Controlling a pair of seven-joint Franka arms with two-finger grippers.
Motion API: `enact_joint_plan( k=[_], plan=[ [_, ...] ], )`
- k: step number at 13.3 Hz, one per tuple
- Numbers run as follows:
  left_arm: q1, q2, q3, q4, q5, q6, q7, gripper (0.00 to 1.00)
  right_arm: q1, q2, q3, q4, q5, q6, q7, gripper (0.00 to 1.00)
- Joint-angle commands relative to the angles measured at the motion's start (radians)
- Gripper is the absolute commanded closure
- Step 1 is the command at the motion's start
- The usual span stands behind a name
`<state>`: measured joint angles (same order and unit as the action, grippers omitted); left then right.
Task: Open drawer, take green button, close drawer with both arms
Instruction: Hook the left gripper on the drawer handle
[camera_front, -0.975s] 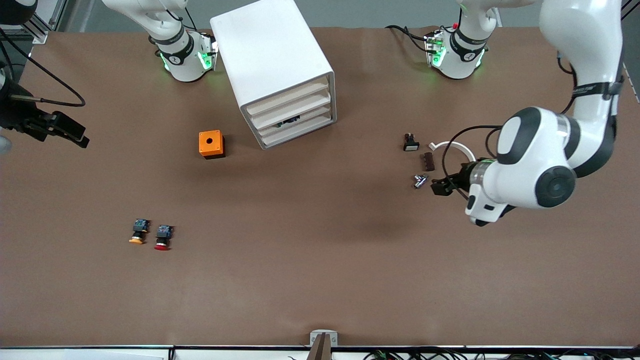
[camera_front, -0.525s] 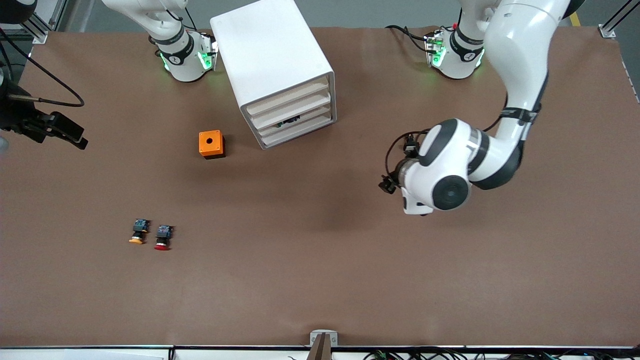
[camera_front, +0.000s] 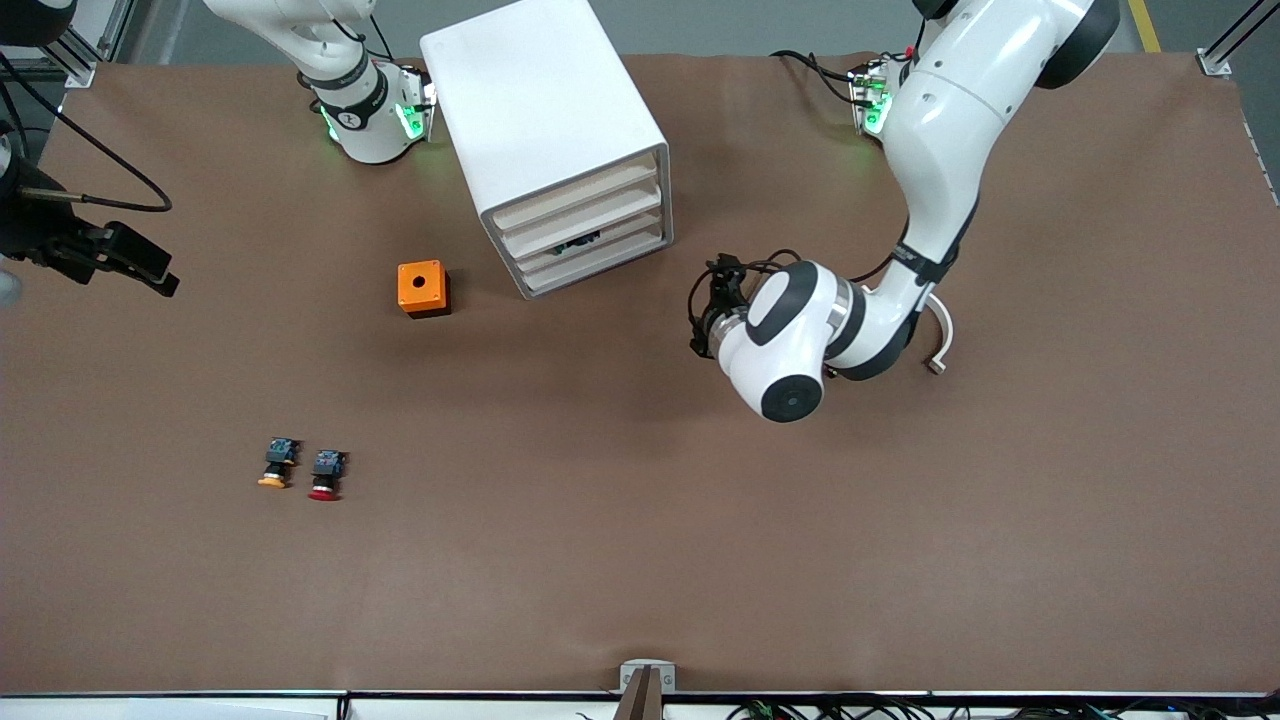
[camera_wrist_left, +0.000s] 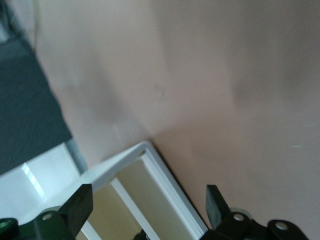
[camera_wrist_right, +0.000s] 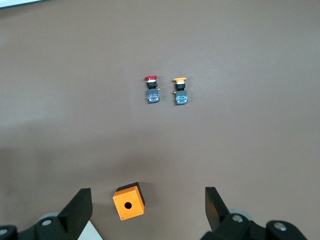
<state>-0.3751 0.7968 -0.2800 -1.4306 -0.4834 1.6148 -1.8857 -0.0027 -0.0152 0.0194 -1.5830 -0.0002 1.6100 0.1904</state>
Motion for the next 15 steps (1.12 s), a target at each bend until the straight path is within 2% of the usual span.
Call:
enact_joint_plan(
  k=[1,2,5,7,11,14,15],
  plan=[
    [-0.03,0.082,0.007,0.022,-0.134,-0.006,-0.12,0.05,0.004,-0.008,-0.001,-0.003,-0.004,-0.007,0.011,0.0],
    [-0.05,0.1,0.008,0.022,-0.174,-0.004,-0.165,0.06,0.004,-0.008,-0.001,-0.003,-0.004,-0.007,0.012,0.0],
    [-0.082,0.162,0.012,0.026,-0.265,0.014,-0.309,0.19,0.004,-0.006,-0.003,-0.005,-0.004,-0.01,0.026,0.0],
    [-0.126,0.168,0.012,0.026,-0.288,0.017,-0.36,0.24,0.004,-0.002,-0.003,-0.005,-0.004,-0.021,0.026,0.0],
    [-0.143,0.171,0.012,0.026,-0.346,0.016,-0.428,0.27,0.003,0.004,-0.003,-0.005,-0.004,-0.03,0.027,0.0],
    [-0.162,0.185,0.012,0.024,-0.378,0.016,-0.44,0.51,0.009,0.014,-0.003,-0.005,-0.004,-0.041,0.026,0.0],
    [-0.171,0.194,0.012,0.024,-0.386,0.016,-0.447,0.54,0.01,0.02,-0.003,0.0,-0.006,-0.065,0.026,0.0]
  ],
)
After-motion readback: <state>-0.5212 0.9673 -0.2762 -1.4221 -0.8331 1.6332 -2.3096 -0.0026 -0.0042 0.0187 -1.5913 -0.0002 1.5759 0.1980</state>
